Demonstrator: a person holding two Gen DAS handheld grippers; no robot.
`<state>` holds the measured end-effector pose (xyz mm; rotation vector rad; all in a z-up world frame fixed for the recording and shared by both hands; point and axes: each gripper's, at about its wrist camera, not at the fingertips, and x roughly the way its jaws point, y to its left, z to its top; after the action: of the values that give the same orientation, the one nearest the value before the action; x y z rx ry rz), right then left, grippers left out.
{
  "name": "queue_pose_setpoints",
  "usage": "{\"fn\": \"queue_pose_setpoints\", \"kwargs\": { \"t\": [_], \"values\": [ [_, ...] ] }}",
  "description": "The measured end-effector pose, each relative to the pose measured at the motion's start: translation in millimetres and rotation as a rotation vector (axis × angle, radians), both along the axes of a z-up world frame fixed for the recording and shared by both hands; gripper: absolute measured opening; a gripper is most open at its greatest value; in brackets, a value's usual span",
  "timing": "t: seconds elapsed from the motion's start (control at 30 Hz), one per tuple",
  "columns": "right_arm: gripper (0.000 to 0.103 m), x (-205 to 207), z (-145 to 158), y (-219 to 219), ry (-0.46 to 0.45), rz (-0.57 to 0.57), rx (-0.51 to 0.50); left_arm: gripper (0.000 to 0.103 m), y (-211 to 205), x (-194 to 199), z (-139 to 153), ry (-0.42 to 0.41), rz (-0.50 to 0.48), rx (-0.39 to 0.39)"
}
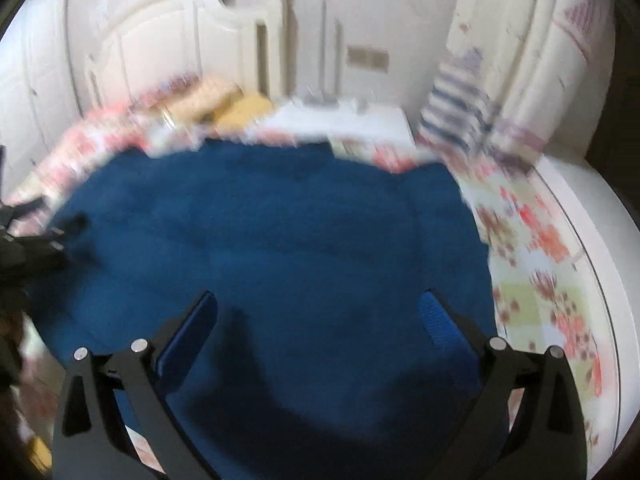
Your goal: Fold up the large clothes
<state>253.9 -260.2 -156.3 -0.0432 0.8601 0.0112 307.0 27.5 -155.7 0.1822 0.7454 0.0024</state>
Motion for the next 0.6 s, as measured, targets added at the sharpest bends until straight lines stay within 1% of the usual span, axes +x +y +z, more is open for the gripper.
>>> {"fn": "queue_pose_setpoints", "kwargs": {
  "t": [0.03, 0.07, 0.1, 0.17, 0.2, 0.23, 0.27, 0.3, 0.33, 0.37, 0.4, 0.43, 0.5, 0.57, 0.6],
  "values": [
    [0.101, 0, -10, -10, -0.012, -0.004, 0.091, 0.099, 9, -1, -4, -0.014, -0.010, -0.057],
    [0.101, -3, -12, -13, -0.028, -0.009, 0.111, 0.099, 15, -3, -5, -0.023, -0.012, -0.094],
    [0.101, -5, -11, -10, -0.023, -0.014, 0.089, 0.099, 15, -2, -4, -0.008, -0.010, -0.088],
    [0.100, -11, -4, -3, 0.006, -0.053, 0.052, 0.099, 7, -2, -4, 0.006, -0.009, -0.032],
    [0.100, -16, 2, -1, 0.000, -0.063, 0.045, 0.099, 4, -3, -5, 0.008, -0.008, -0.009],
    [0.100, -25, 10, 4, -0.034, -0.048, 0.047, 0.099, 4, -4, -5, 0.010, -0.005, -0.007],
    [0.100, -36, 17, 12, -0.081, -0.009, 0.055, 0.099, 5, -5, -5, 0.010, -0.002, -0.011],
    [0.100, -42, 18, 19, -0.098, 0.019, 0.055, 0.099, 6, -7, -6, 0.006, 0.004, -0.018],
    [0.100, -47, 14, 28, -0.093, 0.055, 0.041, 0.099, 7, -7, -6, 0.002, 0.005, -0.018],
    [0.100, -48, 2, 38, -0.057, 0.090, 0.004, 0.099, 6, -9, -7, -0.006, 0.005, -0.013],
    [0.100, -47, -7, 44, -0.031, 0.100, -0.029, 0.099, 7, -10, -8, -0.007, 0.005, -0.011],
    [0.101, -47, -17, 46, -0.038, 0.097, -0.038, 0.099, 8, -10, -8, -0.008, 0.004, -0.011],
    [0.101, -47, -21, 42, -0.039, 0.090, -0.011, 0.099, 8, -8, -8, -0.006, 0.004, -0.008],
    [0.100, -47, -13, 44, -0.002, 0.061, -0.028, 0.099, 8, -8, -8, -0.006, 0.004, -0.004],
    [0.100, -50, -9, 45, -0.005, 0.047, -0.040, 0.099, 8, -8, -7, -0.005, 0.003, -0.005]
  ]
}}
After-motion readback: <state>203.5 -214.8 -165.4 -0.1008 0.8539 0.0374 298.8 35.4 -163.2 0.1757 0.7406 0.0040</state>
